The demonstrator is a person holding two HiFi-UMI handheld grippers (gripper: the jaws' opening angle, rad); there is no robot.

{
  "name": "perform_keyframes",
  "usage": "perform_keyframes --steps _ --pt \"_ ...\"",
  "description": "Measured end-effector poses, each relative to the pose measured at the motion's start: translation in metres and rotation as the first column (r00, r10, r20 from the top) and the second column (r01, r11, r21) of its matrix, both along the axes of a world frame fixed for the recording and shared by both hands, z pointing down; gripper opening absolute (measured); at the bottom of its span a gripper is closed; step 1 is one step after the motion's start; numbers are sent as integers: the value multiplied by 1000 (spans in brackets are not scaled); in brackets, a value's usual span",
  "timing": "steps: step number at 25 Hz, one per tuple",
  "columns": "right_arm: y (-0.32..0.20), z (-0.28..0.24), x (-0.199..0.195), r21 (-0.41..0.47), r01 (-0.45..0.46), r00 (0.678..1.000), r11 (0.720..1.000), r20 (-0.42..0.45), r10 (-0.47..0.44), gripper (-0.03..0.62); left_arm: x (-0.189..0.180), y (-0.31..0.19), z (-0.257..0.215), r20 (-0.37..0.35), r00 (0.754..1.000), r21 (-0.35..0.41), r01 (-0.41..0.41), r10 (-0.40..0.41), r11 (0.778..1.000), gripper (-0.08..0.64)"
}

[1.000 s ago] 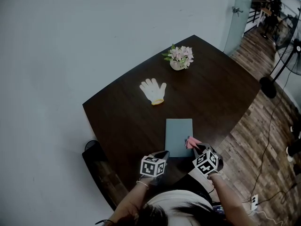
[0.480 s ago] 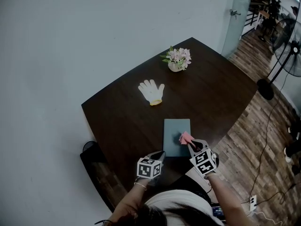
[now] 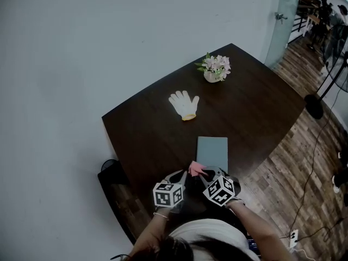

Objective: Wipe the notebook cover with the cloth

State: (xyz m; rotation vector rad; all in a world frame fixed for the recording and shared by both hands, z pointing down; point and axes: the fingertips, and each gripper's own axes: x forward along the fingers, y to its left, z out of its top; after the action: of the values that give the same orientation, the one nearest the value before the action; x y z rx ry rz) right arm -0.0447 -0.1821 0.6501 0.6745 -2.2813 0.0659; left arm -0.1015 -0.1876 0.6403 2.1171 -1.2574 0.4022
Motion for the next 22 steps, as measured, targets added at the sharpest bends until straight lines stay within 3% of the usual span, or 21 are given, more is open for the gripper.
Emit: perform_keyframes --steps 4,11,22 --pt "13 17 -15 -36 64 997 997 -39 -65 40 -9 -1 -11 -9 999 23 37 -36 999 18" --pt "17 28 -15 -48 82 993 995 -82 -86 40 -9 -3 -24 -26 999 52 46 -45 998 18" --pt "18 31 30 -50 -21 995 999 -99 16 40 4 -3 -29 -33 999 64 20 -18 998 18"
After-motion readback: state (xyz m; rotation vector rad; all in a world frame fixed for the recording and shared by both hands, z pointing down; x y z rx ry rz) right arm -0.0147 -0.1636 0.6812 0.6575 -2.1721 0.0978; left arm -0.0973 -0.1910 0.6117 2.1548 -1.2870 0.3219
